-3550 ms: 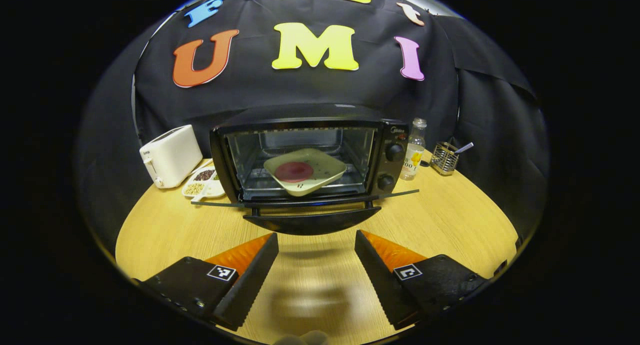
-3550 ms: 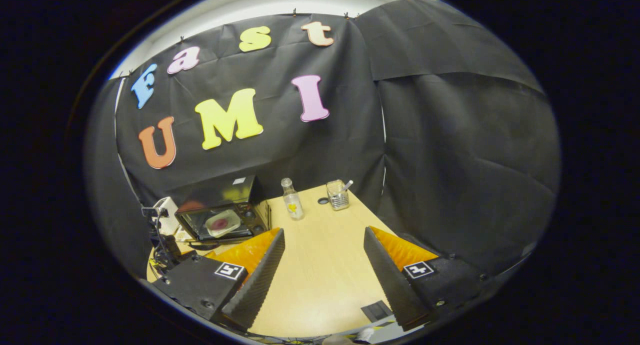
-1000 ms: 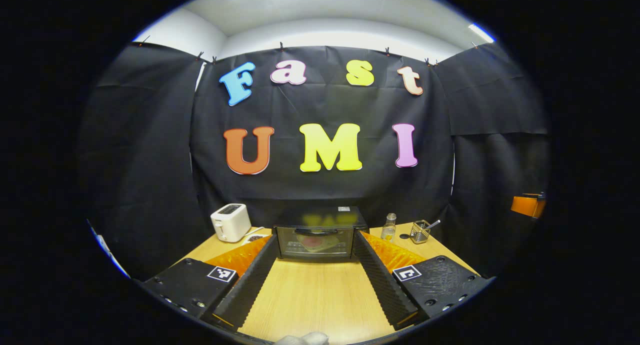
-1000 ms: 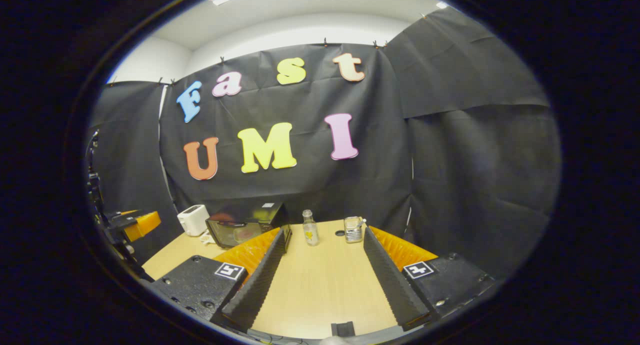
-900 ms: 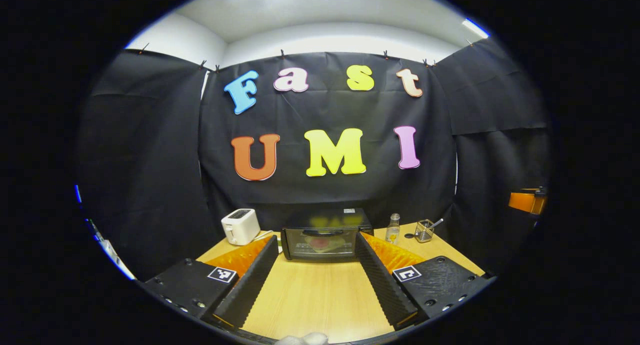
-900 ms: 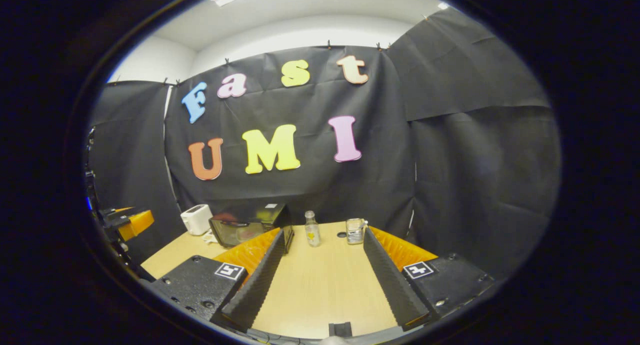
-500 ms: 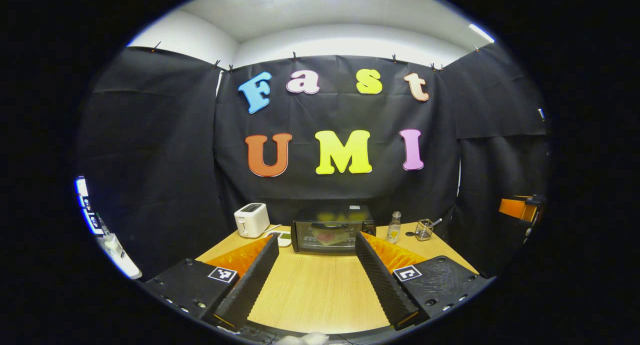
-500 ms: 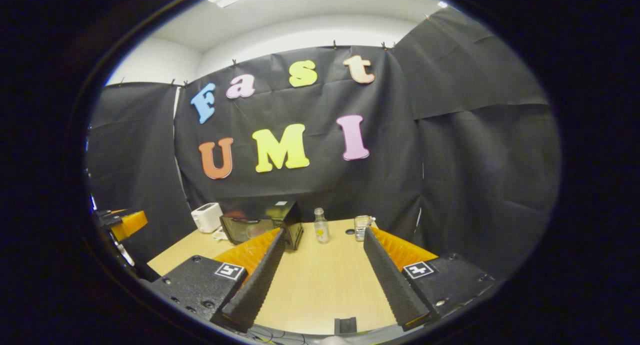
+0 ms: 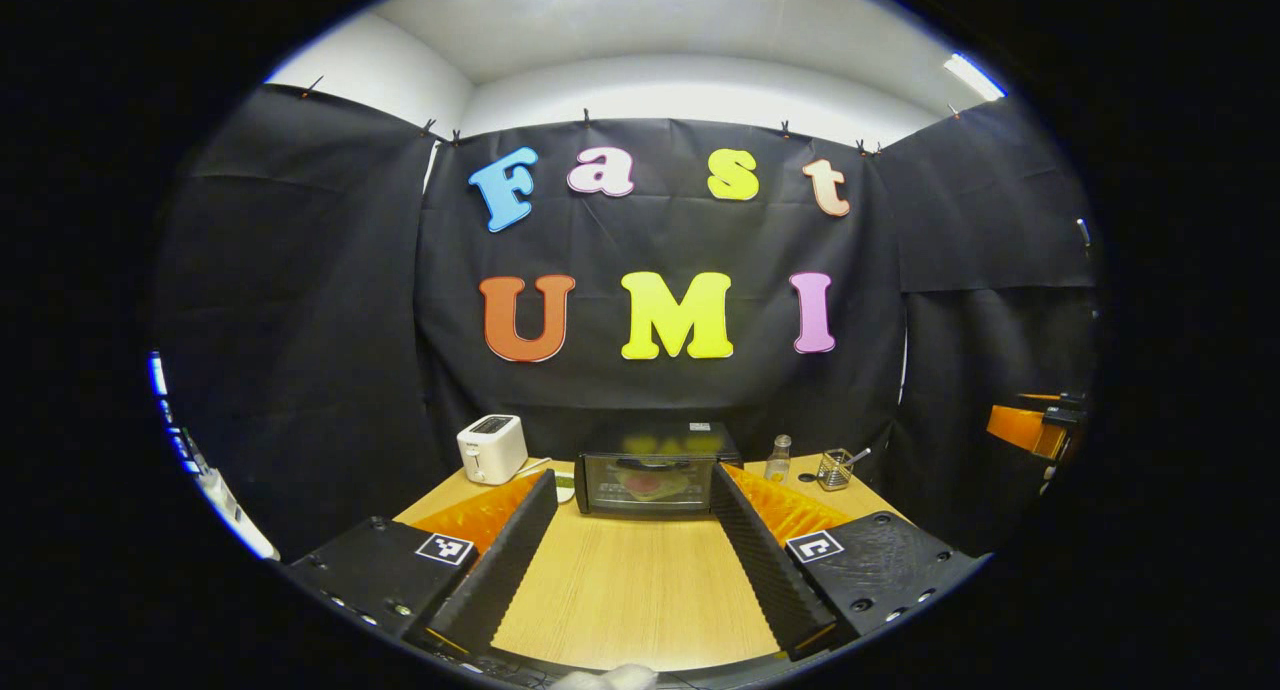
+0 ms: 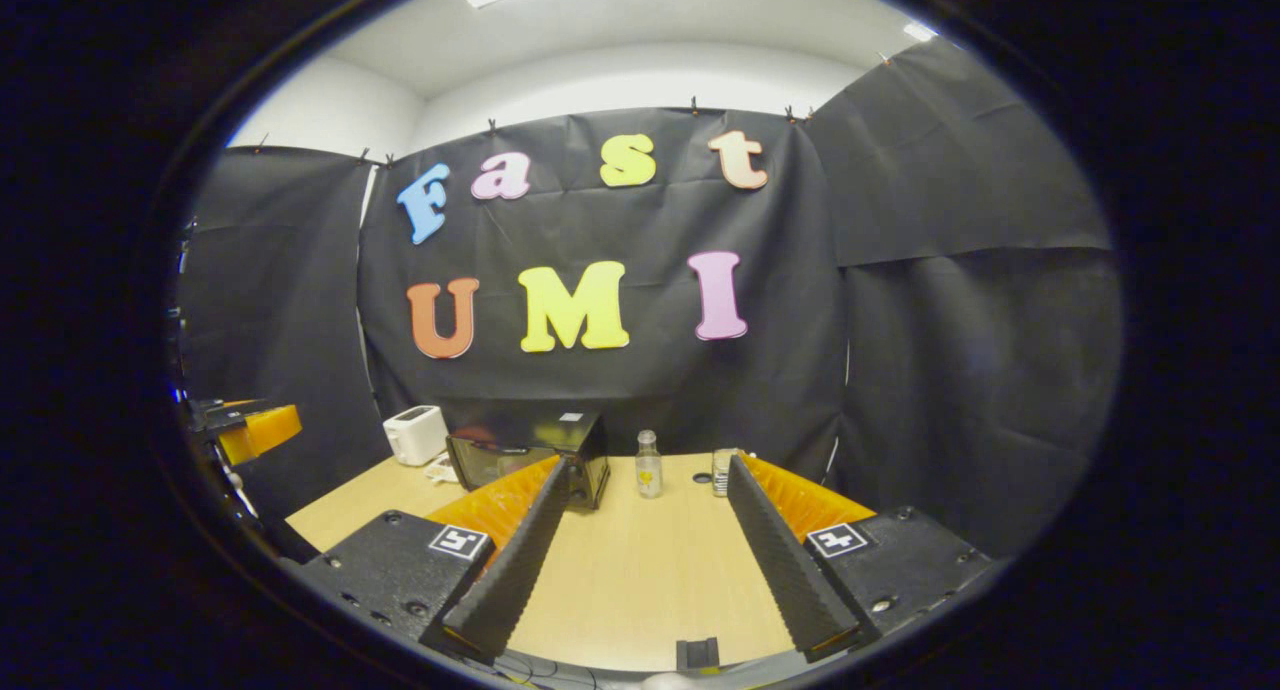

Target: Open the electric oven with the left hand, put the food in, and close the electric oven.

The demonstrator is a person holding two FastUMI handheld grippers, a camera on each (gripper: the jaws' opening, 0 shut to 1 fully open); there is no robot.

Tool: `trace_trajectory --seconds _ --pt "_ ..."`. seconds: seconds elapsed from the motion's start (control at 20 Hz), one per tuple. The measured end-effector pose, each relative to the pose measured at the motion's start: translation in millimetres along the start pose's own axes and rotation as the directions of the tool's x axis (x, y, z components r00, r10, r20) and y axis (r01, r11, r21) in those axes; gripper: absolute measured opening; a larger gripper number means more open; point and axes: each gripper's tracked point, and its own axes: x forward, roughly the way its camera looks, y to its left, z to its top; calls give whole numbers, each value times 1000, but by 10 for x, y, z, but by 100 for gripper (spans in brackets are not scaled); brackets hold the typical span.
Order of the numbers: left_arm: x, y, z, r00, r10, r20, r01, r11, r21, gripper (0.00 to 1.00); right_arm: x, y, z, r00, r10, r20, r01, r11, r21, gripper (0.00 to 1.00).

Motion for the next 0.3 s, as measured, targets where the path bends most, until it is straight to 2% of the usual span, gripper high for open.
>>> trace_trajectory --seconds 0.05,0.1,0.15,0.2,0.25,0.3 --pt "17 5 34 1000 -9 8 9 1000 2 98 -31 10 25 1000 -10 5 10 1000 -3 100" --pt "16 26 21 1000 -15 6 15 1000 0 97 -48 30 37 1000 -18 9 18 1000 -2 100" --pt "8 30 29 1000 -25 7 25 1000 -5 98 -89 49 55 1000 -25 12 25 1000 1 96" --pt "-4 50 41 1000 -30 10 30 1000 -8 98 -93 70 70 999 -31 17 31 1000 2 100" --pt "-3 73 48 999 -33 12 34 999 -7 98 -114 88 84 999 -40 19 39 999 1 96" --pt "-2 107 47 999 -40 8 40 999 -8 98 -122 107 85 999 -44 23 44 999 2 96"
